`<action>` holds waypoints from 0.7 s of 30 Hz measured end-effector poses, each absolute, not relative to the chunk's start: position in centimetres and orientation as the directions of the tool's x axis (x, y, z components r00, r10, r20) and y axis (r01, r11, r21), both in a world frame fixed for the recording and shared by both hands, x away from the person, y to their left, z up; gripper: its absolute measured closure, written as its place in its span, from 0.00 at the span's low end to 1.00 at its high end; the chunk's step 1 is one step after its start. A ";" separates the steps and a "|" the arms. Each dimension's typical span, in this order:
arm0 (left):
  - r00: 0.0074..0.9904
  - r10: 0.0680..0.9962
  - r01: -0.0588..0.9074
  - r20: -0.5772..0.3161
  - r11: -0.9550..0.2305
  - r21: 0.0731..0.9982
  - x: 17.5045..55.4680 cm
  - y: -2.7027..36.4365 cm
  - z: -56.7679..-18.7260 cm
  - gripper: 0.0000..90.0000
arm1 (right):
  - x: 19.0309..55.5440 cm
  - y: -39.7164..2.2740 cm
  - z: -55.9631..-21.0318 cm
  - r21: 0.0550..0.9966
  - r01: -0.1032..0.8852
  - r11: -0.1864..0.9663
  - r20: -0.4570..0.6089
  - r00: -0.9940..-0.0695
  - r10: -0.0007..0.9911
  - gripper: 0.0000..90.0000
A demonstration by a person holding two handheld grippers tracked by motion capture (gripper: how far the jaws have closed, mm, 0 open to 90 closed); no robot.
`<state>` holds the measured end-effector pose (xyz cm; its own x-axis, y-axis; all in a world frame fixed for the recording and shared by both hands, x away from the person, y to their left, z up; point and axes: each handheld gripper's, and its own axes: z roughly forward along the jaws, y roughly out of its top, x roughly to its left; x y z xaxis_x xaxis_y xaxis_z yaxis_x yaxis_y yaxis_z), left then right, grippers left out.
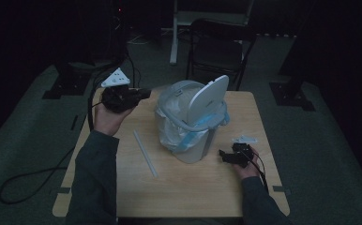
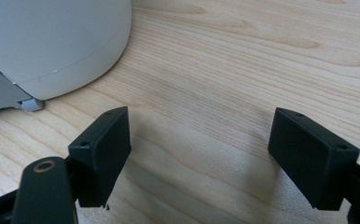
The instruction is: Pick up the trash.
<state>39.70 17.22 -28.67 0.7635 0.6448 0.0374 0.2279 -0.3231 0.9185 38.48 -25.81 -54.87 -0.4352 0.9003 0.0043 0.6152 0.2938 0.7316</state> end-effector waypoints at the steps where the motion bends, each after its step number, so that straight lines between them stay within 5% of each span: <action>1: 0.764 0.644 0.227 0.035 -0.320 0.920 39.8 17.1 -28.6 0.97 | 38.5 -25.8 -54.9 0.731 0.615 0.294 0.004 -0.435 0.900 0.22; 21: 0.789 0.613 0.221 0.036 -0.338 0.915 41.5 13.8 -28.4 0.97 | 38.5 -25.8 -54.9 0.732 0.615 0.294 0.004 -0.435 0.900 0.22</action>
<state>41.51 13.80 -28.38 0.7891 0.6133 0.0357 0.2212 -0.3378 0.9149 38.48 -25.81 -54.86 -0.4353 0.9003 0.0044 0.6152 0.2939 0.7315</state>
